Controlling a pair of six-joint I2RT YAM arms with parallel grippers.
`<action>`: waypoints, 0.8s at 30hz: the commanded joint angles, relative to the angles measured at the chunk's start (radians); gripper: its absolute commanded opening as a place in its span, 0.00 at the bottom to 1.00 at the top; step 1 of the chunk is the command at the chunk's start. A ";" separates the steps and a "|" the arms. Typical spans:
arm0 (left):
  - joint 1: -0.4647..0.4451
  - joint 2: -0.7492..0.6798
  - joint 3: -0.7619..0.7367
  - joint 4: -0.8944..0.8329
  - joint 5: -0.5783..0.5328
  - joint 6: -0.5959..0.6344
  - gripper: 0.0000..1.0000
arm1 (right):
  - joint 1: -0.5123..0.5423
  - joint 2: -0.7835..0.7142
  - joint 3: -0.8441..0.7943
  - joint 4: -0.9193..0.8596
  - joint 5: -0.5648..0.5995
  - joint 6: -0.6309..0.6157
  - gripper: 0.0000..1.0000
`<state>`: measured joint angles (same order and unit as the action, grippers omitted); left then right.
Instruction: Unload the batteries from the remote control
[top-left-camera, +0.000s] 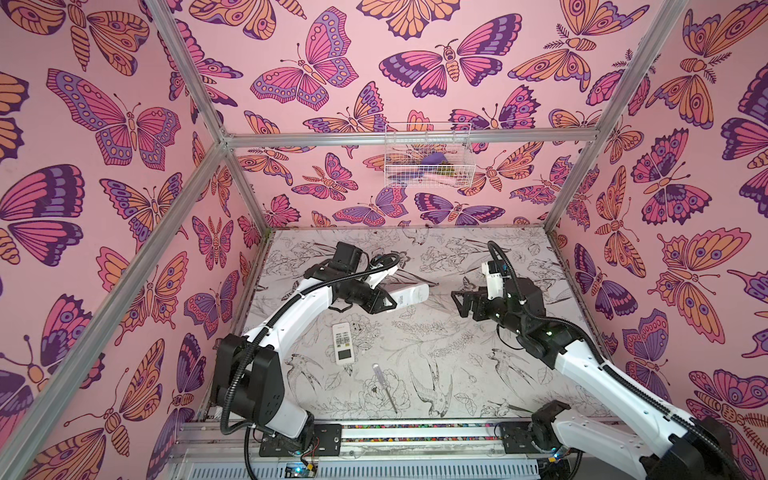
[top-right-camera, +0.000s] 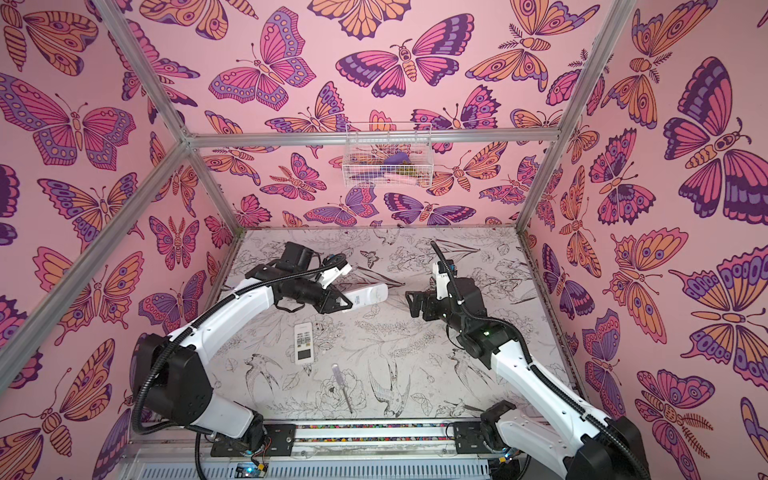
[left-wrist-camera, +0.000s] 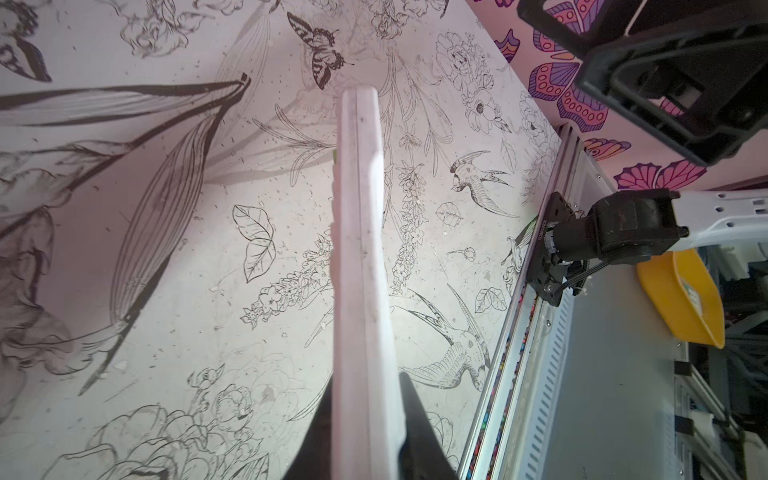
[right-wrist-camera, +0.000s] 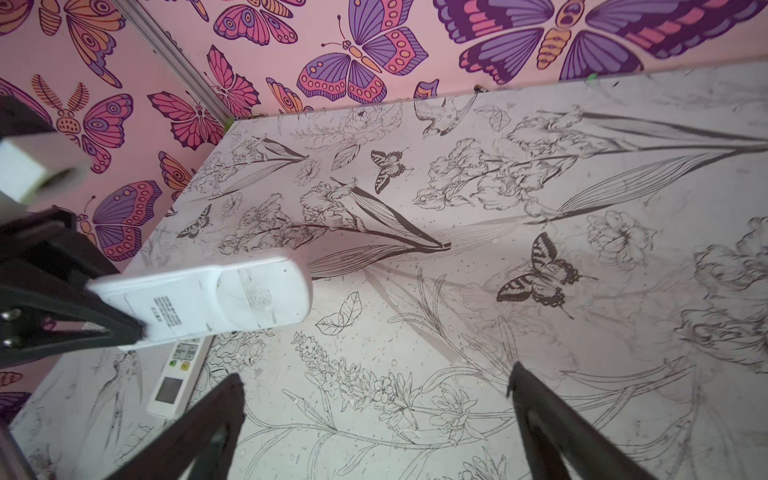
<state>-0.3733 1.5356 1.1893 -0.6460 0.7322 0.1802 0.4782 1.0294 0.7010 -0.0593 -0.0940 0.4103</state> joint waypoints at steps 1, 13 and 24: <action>0.010 -0.017 -0.092 0.129 0.065 -0.087 0.00 | -0.009 0.033 -0.037 0.059 -0.123 0.069 1.00; 0.031 0.015 -0.338 0.542 0.311 -0.367 0.00 | -0.011 0.142 -0.109 0.219 -0.365 0.092 0.94; 0.016 0.022 -0.361 0.557 0.299 -0.378 0.00 | -0.069 0.322 -0.060 0.322 -0.532 0.100 0.81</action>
<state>-0.3500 1.5551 0.8436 -0.1268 0.9768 -0.1932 0.4232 1.3159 0.5945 0.2092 -0.5415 0.5060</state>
